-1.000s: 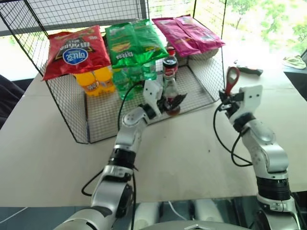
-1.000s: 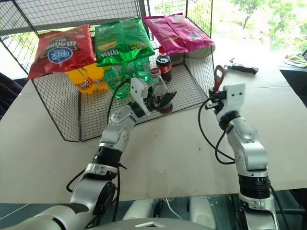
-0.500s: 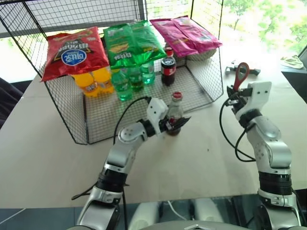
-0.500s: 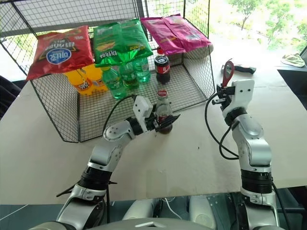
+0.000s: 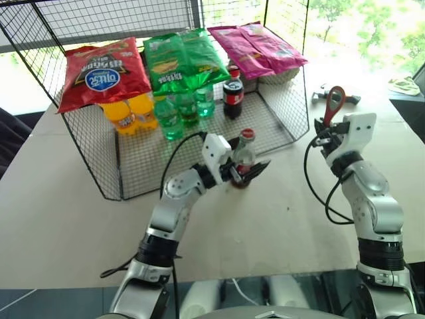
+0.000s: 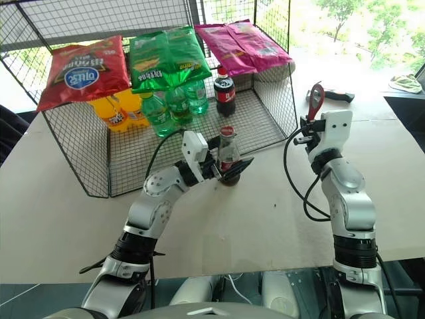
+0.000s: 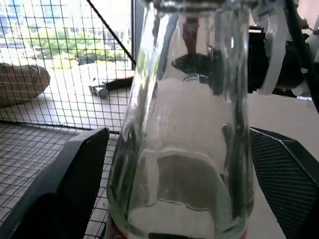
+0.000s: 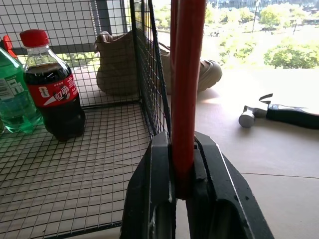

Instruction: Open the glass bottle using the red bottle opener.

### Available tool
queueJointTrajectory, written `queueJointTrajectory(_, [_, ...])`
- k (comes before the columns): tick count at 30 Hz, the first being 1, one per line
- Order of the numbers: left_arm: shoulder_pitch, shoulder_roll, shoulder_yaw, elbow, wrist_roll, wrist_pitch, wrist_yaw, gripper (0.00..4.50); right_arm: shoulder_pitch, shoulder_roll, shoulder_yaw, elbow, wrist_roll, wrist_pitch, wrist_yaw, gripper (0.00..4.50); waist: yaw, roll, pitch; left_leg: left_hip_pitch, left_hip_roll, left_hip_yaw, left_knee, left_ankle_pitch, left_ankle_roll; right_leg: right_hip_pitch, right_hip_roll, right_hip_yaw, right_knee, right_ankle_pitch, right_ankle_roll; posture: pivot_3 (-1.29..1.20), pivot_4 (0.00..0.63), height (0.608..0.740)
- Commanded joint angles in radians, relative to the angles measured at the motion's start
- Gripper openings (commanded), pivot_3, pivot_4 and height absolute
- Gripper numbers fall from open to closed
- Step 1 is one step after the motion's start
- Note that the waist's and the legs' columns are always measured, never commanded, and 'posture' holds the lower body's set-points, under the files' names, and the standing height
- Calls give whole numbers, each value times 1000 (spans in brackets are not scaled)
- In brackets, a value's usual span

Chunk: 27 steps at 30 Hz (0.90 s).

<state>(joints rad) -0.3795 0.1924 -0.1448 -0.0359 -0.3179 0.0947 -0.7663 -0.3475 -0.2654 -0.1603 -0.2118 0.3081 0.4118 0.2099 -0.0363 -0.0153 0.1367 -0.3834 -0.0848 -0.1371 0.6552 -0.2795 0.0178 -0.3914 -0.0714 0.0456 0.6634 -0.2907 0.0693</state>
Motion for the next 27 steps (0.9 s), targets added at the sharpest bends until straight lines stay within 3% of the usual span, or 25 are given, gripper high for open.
queueJointTrajectory(1, [-7, -5, 19, -84, -28, -44, -3, 4470, -19, -7, -8, -14, -3, -23, 5, 0, 0, 0, 0, 0, 0, 0, 0, 0, 0, 0, 0, 0, 0, 0, 0, 0, 150, 740])
queueJointTrajectory(20, [30, 2, 21, -84, -52, -36, -14, 4470, -28, -5, 10, -16, -8, -16, 19, 0, -1, 0, 0, 0, 0, 1, 0, 0, 0, 0, 1, 0, 0, 0, 0, 0, 150, 740])
queueJointTrajectory(23, [30, 0, 22, -84, -59, -33, -18, 3716, -22, -5, 15, -22, -9, -14, 22, 0, -1, 0, 0, 0, 0, 1, 0, 0, 0, 0, 1, 1, 0, 0, 0, 0, 150, 740])
queueJointTrajectory(27, [35, 4, 19, -74, -43, -36, -14, 1863, -20, -15, 32, -35, -16, -13, 37, 0, -1, 0, -1, 0, 0, 1, 0, 0, 0, 0, 1, 0, 0, 0, 0, 0, 150, 740])
